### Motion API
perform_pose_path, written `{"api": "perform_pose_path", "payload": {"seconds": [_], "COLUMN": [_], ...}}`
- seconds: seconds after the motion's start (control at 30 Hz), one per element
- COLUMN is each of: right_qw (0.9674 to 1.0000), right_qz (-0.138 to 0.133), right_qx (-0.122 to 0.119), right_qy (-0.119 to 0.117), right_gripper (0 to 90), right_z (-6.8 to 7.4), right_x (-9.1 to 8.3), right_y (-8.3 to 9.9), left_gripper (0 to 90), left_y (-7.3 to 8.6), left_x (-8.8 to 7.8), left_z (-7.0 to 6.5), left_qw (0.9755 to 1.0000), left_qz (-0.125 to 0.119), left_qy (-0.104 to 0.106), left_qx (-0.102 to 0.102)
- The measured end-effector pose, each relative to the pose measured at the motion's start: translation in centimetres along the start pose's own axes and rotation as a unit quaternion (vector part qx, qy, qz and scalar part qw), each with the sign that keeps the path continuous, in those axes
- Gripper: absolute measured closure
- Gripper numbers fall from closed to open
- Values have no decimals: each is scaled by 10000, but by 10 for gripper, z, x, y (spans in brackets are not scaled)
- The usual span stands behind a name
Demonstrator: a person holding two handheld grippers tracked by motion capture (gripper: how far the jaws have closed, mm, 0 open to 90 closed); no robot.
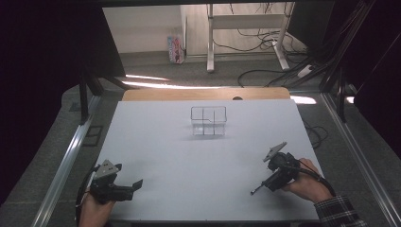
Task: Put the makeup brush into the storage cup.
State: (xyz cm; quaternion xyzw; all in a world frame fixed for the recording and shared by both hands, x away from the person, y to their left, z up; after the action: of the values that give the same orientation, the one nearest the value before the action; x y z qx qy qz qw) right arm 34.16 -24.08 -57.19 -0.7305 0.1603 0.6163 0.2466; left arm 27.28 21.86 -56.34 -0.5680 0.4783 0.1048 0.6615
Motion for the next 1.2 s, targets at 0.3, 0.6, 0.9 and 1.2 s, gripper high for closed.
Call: {"api": "perform_pose_path", "payload": {"seconds": [0.3, 0.6, 0.9, 1.2], "right_qw": [9996, 9973, 9940, 9948], "right_qz": [106, 311, 706, 601], "right_qx": [-261, -449, -564, -188], "right_qy": [-98, -484, -623, -803], "right_gripper": [133, 343, 837, 837], "right_z": [5, 12, 21, 20], "right_x": [15, 19, 13, 12], "right_y": [3, 4, 3, 4], "left_gripper": [1, 2, 3, 3], "left_y": [0, 1, 1, 1], "left_x": [0, 0, 0, 0], "left_z": [0, 0, 0, 1], "left_qw": [10000, 10000, 10000, 10000], "left_qz": [12, 17, 29, 29], "left_qy": [-3, 2, -11, -28], "left_qx": [-5, -9, -10, -14]}}
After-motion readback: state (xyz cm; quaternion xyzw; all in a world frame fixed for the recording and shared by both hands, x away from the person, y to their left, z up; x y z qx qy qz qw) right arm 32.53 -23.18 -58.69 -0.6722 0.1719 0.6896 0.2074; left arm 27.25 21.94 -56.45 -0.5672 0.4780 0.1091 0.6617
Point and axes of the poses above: each handheld gripper's, and its own axes: x roughly forward along the jaws, y roughly out of its underside, z roughly to its left, the point moved 10 cm from there along x, roughly forward along the jaws, and after that the axes turned 8 degrees about z, right-handed, at the moved point
